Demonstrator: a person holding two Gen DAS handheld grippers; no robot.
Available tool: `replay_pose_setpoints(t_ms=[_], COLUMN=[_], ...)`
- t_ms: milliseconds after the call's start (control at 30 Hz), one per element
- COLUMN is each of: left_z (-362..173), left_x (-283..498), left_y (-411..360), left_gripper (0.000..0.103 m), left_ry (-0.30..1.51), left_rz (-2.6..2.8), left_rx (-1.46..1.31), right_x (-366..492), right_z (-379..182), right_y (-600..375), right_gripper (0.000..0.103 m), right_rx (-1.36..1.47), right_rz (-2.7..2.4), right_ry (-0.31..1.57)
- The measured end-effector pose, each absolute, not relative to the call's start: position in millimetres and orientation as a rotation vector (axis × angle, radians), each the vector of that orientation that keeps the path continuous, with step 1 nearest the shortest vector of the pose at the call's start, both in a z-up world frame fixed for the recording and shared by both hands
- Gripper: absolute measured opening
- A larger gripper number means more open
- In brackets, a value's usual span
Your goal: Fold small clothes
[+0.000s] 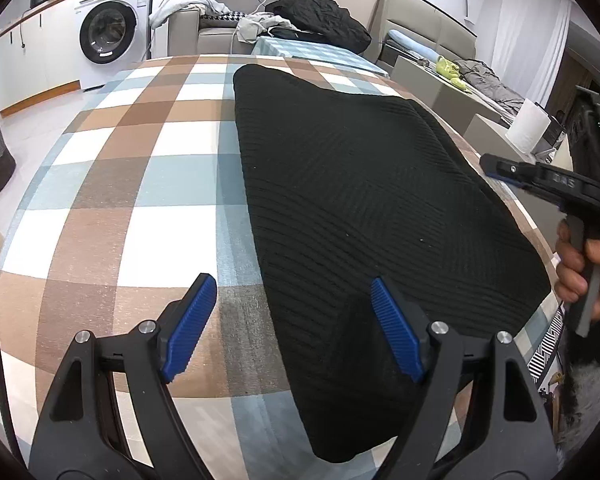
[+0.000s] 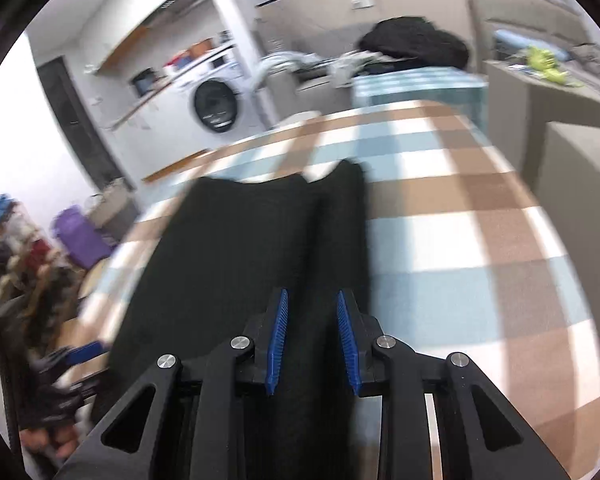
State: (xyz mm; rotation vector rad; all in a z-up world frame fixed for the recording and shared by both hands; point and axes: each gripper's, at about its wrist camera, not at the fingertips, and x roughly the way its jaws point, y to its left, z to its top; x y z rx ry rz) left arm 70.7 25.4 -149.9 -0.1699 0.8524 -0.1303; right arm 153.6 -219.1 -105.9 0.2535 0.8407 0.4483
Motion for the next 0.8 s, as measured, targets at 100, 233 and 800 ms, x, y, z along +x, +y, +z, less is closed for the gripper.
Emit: replay_pose_setpoints(t_ms=[100,233,800], left_z=[-150.6,-150.8,-156.5], left_x=[70.1,70.2,43.7], left_y=[23.6,23.1,28.5], left_gripper=[0.078,0.078,0.080], left_ry=[0.857,0.858,0.885], left_rz=[-0.136,-0.135,-0.151], left_rx=[-0.167,-0.161,-0.177], right_x=[154.4,153.2,76.7], right_z=[-116.3,-125.8,-127.3], right_y=[-200.1,-189.1,-223.0], right_gripper=[0.031,0.008,0.034], right_rx=[0.241,0.218,0.293], right_rz=[0.516,0.538,0.645], right_ry=[0.912,0.919,0.900])
